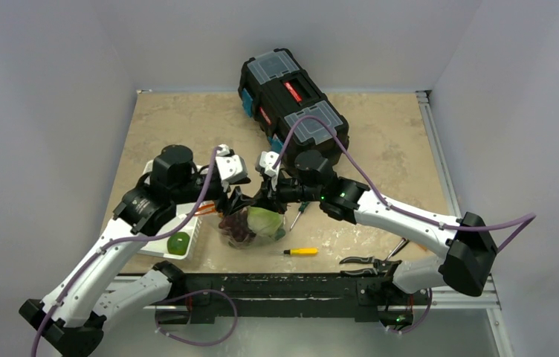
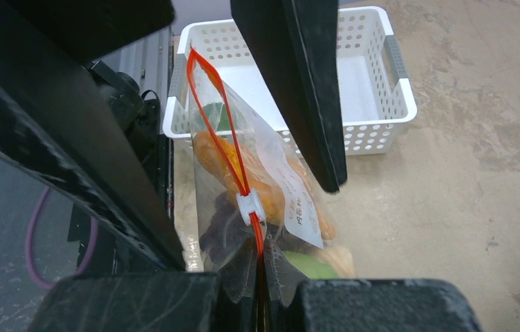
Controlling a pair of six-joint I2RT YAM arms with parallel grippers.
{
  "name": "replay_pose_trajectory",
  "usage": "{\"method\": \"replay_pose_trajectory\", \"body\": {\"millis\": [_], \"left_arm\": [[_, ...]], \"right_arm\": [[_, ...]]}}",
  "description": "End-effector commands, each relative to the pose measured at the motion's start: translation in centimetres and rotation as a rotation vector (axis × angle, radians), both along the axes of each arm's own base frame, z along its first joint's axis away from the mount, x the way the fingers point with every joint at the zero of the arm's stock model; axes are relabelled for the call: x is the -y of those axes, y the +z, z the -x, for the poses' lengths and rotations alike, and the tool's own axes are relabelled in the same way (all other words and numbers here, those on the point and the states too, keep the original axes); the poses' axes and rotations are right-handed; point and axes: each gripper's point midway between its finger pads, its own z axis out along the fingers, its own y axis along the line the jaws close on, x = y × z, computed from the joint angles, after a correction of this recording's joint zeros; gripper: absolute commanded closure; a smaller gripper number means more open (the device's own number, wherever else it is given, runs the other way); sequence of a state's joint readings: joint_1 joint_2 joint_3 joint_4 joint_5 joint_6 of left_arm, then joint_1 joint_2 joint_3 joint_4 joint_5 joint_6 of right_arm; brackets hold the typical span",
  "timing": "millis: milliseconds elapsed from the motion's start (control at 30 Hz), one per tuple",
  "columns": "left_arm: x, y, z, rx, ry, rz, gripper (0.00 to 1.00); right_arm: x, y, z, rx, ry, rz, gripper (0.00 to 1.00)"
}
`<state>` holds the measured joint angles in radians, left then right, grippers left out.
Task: Place the food in the zip-top bag and seal the zipper
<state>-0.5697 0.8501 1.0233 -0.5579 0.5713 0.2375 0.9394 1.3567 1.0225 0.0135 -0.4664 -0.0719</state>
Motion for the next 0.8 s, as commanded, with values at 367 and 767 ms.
{"method": "replay_pose_trajectory", "body": {"millis": [367, 767], "left_arm": [[-0.3, -2.5, 0.3, 0.003, -0.053, -0.093, 0.62], [-0.6, -3.8, 0.3, -0.011, -0.058, -0.129, 0.67]], "right_arm": [[-0.7, 5.4, 0.3, 0.092, 0.047, -0.134, 1.0], [-0.7, 5.5, 0.4, 0.08, 0.051, -0.131, 1.0]]}}
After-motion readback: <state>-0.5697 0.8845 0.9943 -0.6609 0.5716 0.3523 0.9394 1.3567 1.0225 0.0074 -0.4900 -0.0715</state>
